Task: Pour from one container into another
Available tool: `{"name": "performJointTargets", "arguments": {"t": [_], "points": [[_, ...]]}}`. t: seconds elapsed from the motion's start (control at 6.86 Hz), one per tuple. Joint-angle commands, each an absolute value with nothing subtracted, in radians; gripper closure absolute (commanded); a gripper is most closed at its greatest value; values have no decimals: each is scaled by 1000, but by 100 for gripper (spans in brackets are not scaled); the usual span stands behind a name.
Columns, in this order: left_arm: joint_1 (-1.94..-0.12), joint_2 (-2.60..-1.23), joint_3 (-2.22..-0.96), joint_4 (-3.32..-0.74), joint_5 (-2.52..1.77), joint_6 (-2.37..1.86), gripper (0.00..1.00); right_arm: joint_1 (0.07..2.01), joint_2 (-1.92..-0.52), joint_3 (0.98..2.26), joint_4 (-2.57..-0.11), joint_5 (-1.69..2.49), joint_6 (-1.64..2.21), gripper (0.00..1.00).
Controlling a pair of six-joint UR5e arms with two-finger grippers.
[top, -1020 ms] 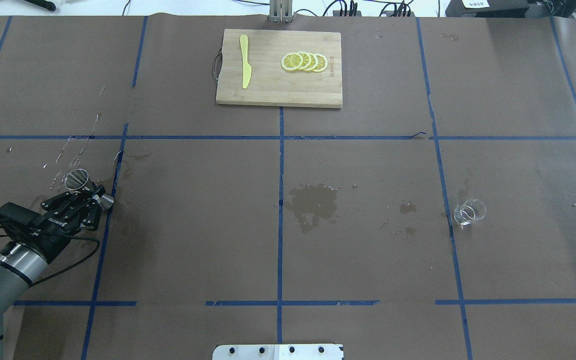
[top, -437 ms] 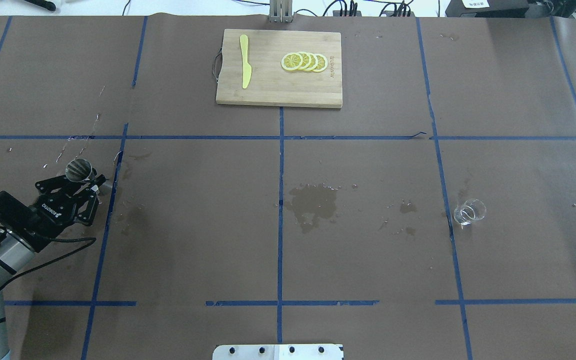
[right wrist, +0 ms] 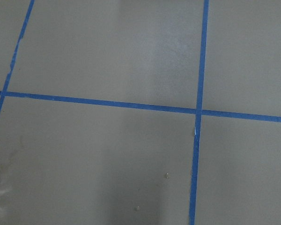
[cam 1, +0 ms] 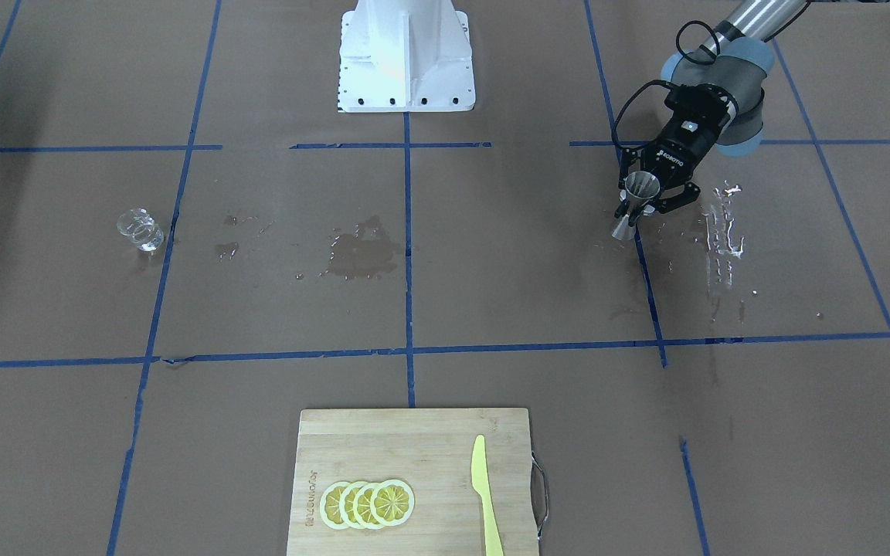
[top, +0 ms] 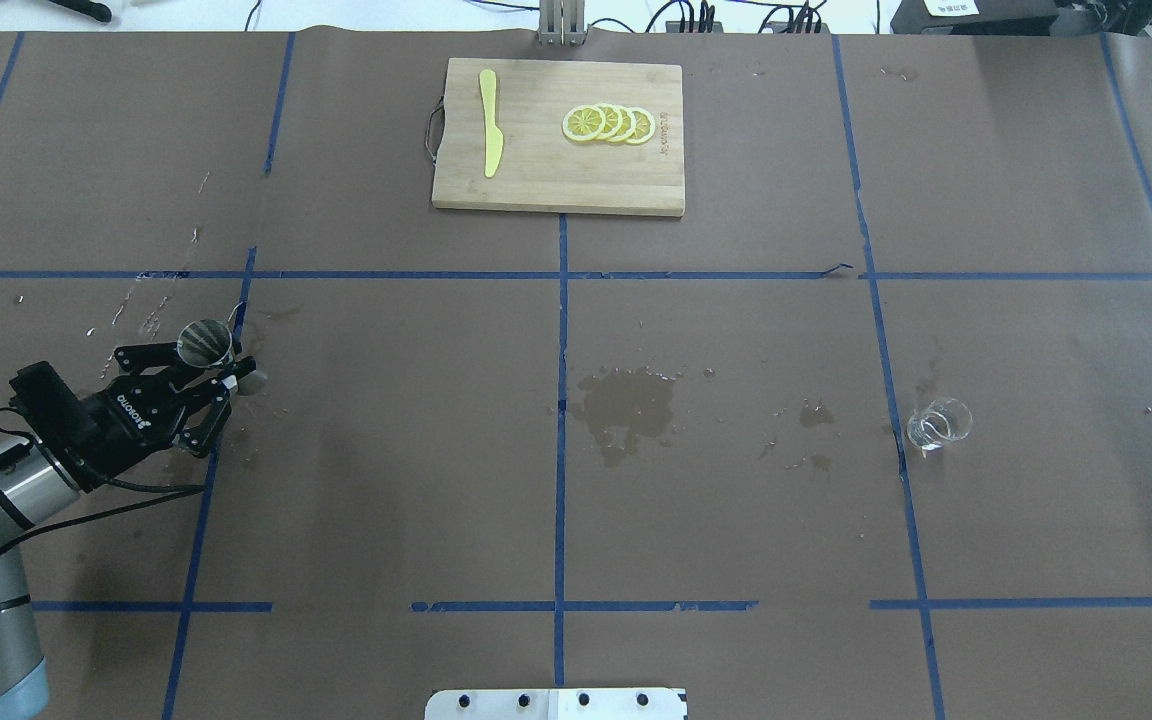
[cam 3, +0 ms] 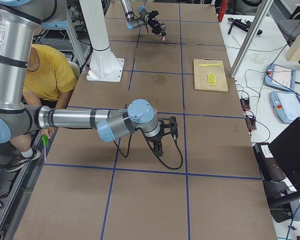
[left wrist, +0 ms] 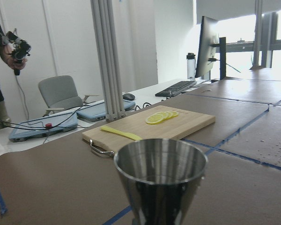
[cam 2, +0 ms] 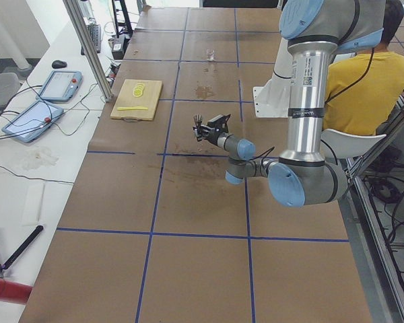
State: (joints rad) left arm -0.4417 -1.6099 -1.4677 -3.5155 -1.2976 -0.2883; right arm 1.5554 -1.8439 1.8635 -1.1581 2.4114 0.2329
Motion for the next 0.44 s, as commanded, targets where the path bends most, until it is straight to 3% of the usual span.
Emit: {"name": "performJointTargets", "arguments": {"t": [0.0,0.29], "points": [[-581,-1698,-1470,-3452,-1637,-221,100,1555,-1844,1862,-1158,2411,236,0],[-658,-1855,-1470,-3277,-1864,-218,100,1555,-1844,1862,-1158,2411,245,0]]}}
